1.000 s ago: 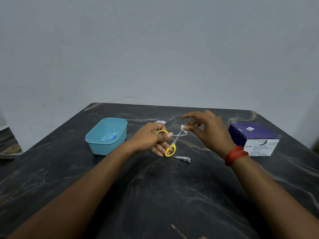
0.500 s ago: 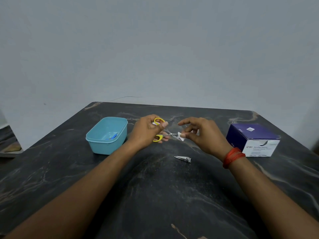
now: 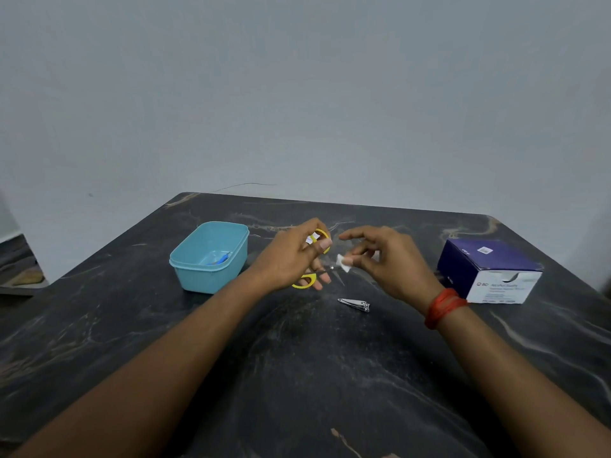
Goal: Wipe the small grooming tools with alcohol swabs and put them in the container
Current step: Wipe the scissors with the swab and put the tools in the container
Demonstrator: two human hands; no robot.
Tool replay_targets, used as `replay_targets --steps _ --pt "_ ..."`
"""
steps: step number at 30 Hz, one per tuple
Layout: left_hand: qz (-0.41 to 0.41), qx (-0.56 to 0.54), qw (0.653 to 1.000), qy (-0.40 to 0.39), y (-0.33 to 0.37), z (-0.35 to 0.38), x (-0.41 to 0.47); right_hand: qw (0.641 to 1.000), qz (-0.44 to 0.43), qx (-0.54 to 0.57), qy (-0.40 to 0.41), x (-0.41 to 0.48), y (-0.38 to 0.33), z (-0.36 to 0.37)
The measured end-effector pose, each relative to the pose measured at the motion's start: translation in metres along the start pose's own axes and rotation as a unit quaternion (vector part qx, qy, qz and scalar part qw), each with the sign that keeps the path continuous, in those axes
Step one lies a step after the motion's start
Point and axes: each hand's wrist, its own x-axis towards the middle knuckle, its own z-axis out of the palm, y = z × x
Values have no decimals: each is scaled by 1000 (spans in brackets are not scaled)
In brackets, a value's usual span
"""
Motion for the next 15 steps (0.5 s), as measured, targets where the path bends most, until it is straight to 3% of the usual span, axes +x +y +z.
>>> replay_targets --steps 9,15 --pt "13 27 999 23 2 -3 0 999 -8 -6 -36 1 -2 1" --pt "2 9 1000 -6 2 5 -2 997 2 50 -51 -2 -4 4"
